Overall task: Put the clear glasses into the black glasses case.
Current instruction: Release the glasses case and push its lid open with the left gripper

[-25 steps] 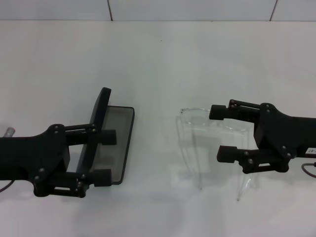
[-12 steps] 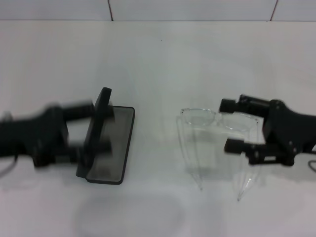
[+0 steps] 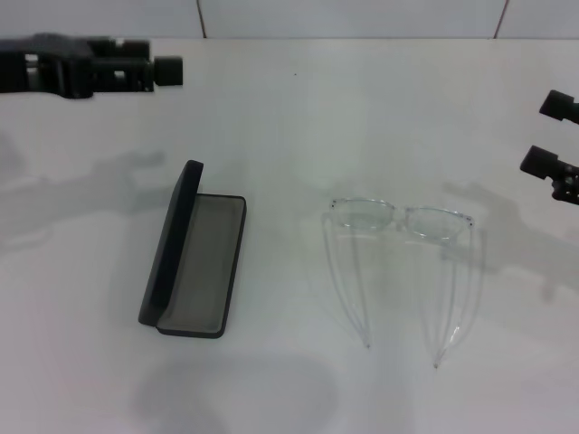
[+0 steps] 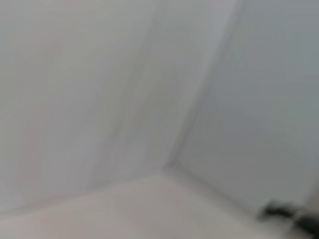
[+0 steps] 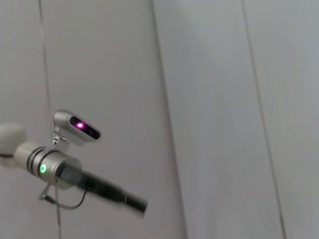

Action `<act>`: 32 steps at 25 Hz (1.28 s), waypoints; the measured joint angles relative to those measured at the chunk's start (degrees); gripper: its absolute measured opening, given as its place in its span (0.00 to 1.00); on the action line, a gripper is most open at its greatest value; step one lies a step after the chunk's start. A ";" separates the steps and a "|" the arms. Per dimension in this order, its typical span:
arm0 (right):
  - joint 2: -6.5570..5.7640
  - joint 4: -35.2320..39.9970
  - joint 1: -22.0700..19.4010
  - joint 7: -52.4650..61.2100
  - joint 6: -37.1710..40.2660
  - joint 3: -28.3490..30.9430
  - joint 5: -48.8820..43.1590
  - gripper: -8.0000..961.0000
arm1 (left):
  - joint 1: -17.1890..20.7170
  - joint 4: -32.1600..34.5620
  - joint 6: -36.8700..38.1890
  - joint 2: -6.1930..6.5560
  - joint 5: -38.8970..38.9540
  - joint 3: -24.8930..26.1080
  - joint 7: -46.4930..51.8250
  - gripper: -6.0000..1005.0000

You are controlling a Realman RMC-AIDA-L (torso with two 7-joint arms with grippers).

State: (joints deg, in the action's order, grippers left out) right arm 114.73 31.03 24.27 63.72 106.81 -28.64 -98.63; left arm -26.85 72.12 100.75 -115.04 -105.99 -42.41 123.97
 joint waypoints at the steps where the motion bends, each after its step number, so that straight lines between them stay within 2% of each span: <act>1: 0.00 0.01 -0.23 -0.14 -0.18 0.27 0.07 0.88 | -0.09 5.33 -1.57 -1.35 -6.67 -1.44 4.61 0.81; 4: -0.01 -0.17 -0.56 -0.64 -0.70 0.45 0.28 0.88 | -0.05 13.91 -3.44 -4.21 -19.09 -5.95 12.11 0.81; 6: -0.03 -0.43 -0.63 -1.30 -0.78 0.46 0.60 0.88 | 0.86 16.12 -4.88 -4.96 -23.55 -10.93 16.20 0.81; 9: -0.35 -0.32 -0.69 -2.32 -0.76 0.47 1.18 0.88 | 1.82 17.67 -8.09 -4.72 -23.69 -16.81 21.09 0.81; 13: -1.23 -0.17 0.25 -2.84 -0.58 0.50 1.29 0.88 | 1.50 21.01 -9.36 -4.65 -26.59 -18.98 26.63 0.81; 21: -1.90 0.04 0.87 -4.83 -0.39 0.57 2.95 0.88 | -3.02 25.71 -6.04 -4.27 -39.29 -28.23 40.14 0.81; 26: -1.98 -0.13 0.72 -6.23 -0.36 0.62 4.24 0.88 | -5.82 24.27 -3.67 -4.39 -44.11 -30.90 44.71 0.81; 32: -2.17 -0.41 0.56 -7.74 -0.63 0.61 4.44 0.88 | -9.78 16.92 -2.53 -4.54 -48.23 -31.46 46.81 0.81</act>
State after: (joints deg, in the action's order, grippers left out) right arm 112.56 30.62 24.83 55.98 106.17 -28.03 -94.19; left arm -36.63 89.04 98.21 -119.58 -154.21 -73.86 170.78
